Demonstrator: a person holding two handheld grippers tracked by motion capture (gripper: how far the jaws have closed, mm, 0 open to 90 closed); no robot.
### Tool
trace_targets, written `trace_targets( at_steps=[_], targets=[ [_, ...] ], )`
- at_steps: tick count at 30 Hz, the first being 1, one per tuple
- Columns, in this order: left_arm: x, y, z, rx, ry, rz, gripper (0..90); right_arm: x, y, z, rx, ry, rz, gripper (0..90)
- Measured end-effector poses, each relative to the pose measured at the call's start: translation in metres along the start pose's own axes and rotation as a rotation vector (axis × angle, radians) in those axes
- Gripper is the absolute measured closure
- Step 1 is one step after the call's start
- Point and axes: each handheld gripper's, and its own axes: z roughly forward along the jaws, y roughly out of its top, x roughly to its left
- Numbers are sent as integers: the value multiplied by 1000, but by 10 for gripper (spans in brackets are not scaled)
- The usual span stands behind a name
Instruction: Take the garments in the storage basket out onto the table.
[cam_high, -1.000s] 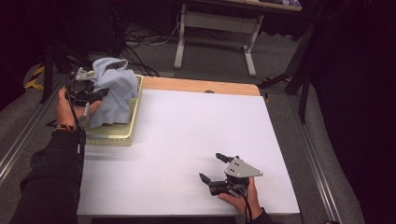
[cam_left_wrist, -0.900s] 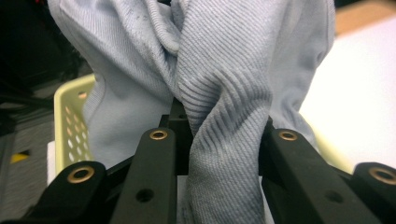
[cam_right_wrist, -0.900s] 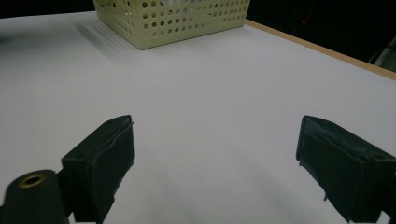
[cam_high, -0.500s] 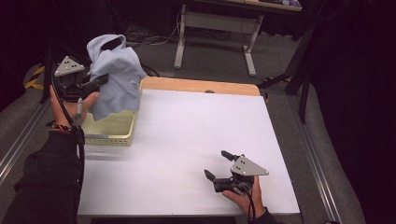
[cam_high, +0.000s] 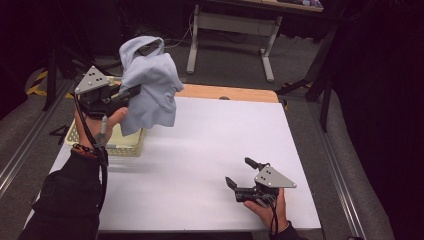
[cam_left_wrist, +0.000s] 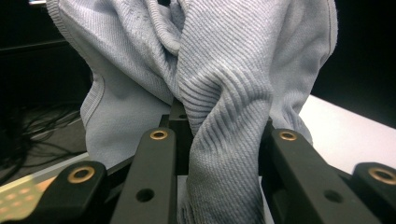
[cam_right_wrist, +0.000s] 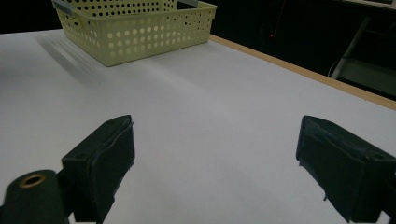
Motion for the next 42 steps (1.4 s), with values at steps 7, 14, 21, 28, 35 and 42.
trace_targets(
  at_steps=[7, 14, 21, 28, 35, 42],
  targets=[
    [-34, -6, 8, 3, -63, 41, 724, -3, 0, -3, -8, -20, 5, 126],
    [-63, -10, 14, 57, -108, 106, 724, -2, -2, -9, -7, -39, 3, 127],
    [-83, -20, 20, 83, -166, 127, 724, -3, -4, -19, -26, -81, 15, 134],
    [-108, -41, 35, 133, -218, 156, 723, -3, -7, -26, -15, -111, 28, 134],
    [-122, -60, 50, 201, -241, 157, 720, -4, -10, -30, -12, -121, 35, 134],
    [-127, -76, 56, 252, -247, 140, 715, -4, -8, -29, -24, -124, 20, 148]
  ],
)
